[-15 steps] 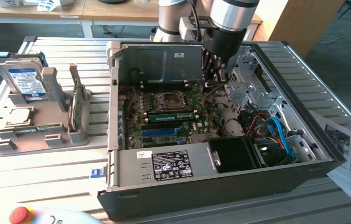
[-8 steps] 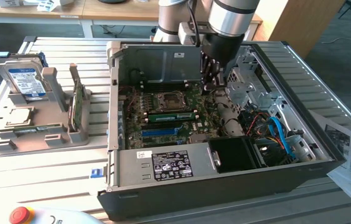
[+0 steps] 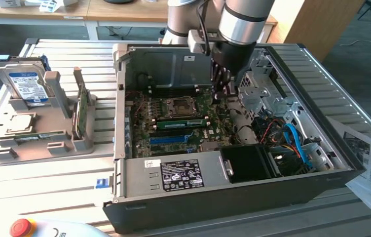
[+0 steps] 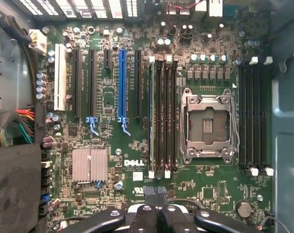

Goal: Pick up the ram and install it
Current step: 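Press down the ram until it locks into place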

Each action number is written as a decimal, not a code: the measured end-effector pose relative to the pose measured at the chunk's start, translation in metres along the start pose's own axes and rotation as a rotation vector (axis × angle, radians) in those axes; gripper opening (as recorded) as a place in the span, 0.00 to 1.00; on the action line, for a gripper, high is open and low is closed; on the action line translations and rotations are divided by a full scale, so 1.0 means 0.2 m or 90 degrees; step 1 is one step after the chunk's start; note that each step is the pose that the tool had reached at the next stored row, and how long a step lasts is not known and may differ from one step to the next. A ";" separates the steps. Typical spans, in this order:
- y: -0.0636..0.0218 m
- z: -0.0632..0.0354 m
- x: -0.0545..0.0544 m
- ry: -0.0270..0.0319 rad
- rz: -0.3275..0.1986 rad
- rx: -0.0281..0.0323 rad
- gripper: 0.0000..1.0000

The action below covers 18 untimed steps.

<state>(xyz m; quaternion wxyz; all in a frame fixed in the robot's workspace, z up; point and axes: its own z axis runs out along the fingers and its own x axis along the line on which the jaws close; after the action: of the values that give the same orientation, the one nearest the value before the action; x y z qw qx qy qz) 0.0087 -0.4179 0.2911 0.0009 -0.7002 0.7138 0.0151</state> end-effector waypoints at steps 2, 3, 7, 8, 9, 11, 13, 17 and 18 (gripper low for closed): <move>0.000 0.014 0.00 0.0000 0.000 0.0000 0.11; 0.000 0.021 0.00 0.0000 0.000 0.0000 0.11; 0.000 0.052 0.00 0.0000 0.000 0.0000 0.11; 0.000 0.059 0.00 0.0000 0.000 0.0000 0.11; 0.000 0.066 0.00 0.0000 0.000 0.0000 0.11; 0.001 0.079 0.00 0.0000 0.000 0.0000 0.11; 0.000 0.092 0.00 0.0000 0.000 0.0000 0.11; 0.000 0.114 0.00 -0.0001 0.000 0.0000 0.11; 0.000 0.120 0.00 0.0000 0.000 0.0000 0.11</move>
<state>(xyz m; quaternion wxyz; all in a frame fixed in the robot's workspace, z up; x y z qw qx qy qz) 0.0081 -0.4179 0.2672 0.0009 -0.7002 0.7138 0.0151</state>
